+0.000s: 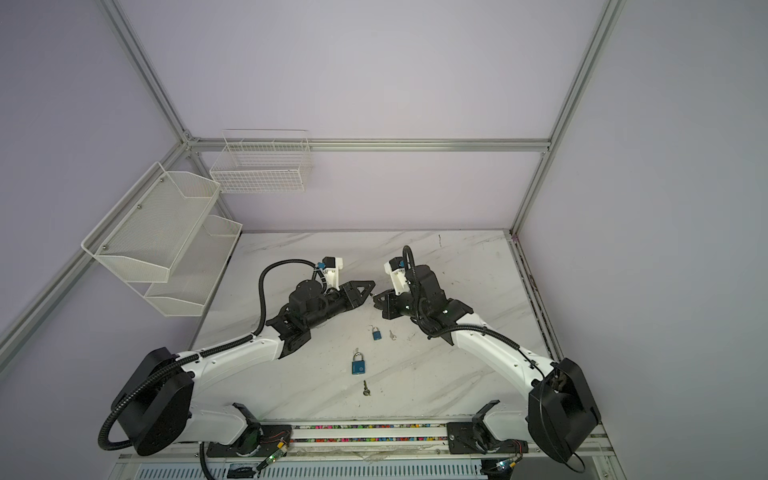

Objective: Unlock with the key
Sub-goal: 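Raise the key in the right gripper toward the left gripper while the left rises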

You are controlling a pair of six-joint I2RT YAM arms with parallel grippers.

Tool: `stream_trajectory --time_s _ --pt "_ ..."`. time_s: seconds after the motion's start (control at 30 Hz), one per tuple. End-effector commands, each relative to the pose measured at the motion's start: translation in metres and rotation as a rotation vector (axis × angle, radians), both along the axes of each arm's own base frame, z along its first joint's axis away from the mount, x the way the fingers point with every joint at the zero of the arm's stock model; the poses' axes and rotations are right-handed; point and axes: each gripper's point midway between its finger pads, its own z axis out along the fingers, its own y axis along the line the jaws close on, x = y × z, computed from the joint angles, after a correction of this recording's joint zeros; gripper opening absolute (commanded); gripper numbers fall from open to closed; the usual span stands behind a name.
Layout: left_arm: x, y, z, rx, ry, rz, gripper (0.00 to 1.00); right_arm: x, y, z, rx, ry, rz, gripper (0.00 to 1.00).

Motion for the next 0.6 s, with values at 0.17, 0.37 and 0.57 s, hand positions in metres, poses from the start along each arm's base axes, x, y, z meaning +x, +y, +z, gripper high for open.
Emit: stream_trajectory --time_s 0.17,0.37,0.57 --pt "0.0055 -0.0053 0.0414 -0.083 -0.092 0.006 0.24 -0.0017 0.0019 0.0153 0.048 -0.027 0.009 0.00" --pt "0.0057 -0.0060 0.0409 -0.083 -0.091 0.004 0.14 0.0002 0.0016 0.0148 0.043 -0.030 0.003 0.00" --pt "0.0058 -0.0051 0.0386 -0.078 -0.088 0.008 0.07 0.0016 0.0007 0.0151 0.039 -0.034 -0.005 0.00"
